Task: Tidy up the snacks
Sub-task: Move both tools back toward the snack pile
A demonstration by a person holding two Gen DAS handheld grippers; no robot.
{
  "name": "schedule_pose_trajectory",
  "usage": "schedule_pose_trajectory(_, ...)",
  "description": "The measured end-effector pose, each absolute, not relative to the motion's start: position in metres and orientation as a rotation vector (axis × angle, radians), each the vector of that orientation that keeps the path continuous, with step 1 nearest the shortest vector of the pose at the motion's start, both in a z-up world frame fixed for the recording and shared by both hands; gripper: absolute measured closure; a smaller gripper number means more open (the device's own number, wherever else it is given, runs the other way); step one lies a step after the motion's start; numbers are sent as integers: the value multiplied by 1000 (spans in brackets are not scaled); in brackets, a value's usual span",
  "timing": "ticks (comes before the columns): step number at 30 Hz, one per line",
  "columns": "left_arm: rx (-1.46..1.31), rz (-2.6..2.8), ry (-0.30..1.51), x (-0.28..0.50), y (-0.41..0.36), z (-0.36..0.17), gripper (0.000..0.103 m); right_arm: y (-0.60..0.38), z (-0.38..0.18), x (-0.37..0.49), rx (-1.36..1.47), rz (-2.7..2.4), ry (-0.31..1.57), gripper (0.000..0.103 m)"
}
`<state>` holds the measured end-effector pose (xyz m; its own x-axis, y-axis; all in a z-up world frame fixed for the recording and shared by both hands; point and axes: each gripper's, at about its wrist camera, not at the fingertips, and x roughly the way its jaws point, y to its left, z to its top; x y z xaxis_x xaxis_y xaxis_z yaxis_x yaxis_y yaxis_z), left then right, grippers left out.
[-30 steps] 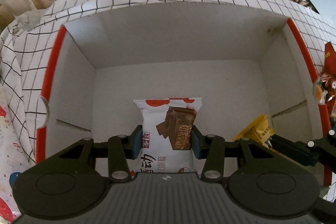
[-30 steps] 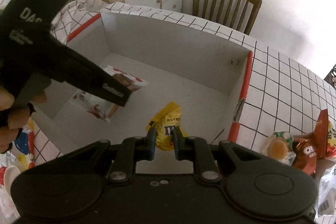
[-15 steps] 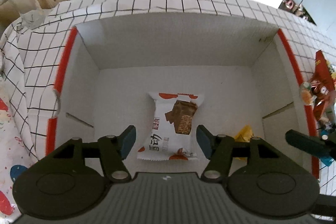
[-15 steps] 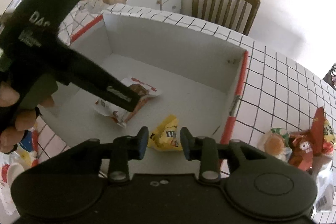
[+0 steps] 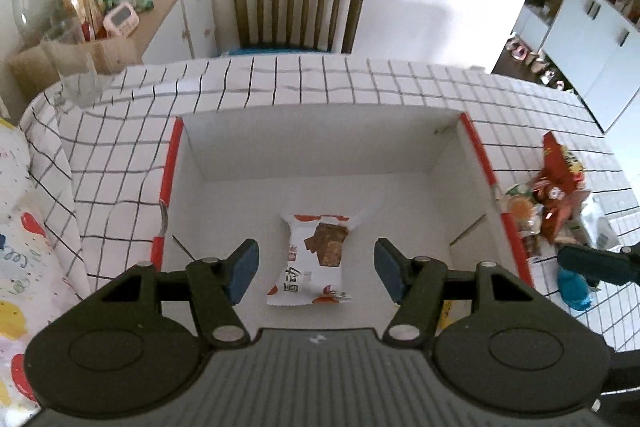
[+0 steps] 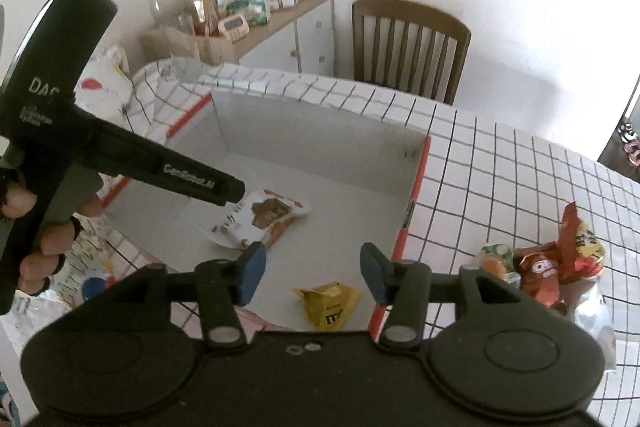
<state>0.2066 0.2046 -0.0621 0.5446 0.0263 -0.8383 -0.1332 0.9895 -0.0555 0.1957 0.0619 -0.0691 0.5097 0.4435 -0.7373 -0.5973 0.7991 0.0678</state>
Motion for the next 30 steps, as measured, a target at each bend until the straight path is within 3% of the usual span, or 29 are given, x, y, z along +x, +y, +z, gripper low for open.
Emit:
schedule_pose_trajectory(2,-106,88,969,199,201,-55,34,57,-62,190,-192,630,809,46)
schedule_pose_trajectory(8,-65,52,903,177,190,-37,34,45,-44,173,-156,627,767,39)
schedule_pose_trajectory(25,-45,-56,731,113,120,1,26,-35,-10,124,-61,581,642,1)
schedule_pose_trajectory(30,-49,-62,731,107,90,-1,26,-73,-13,118,-29,544,639,0)
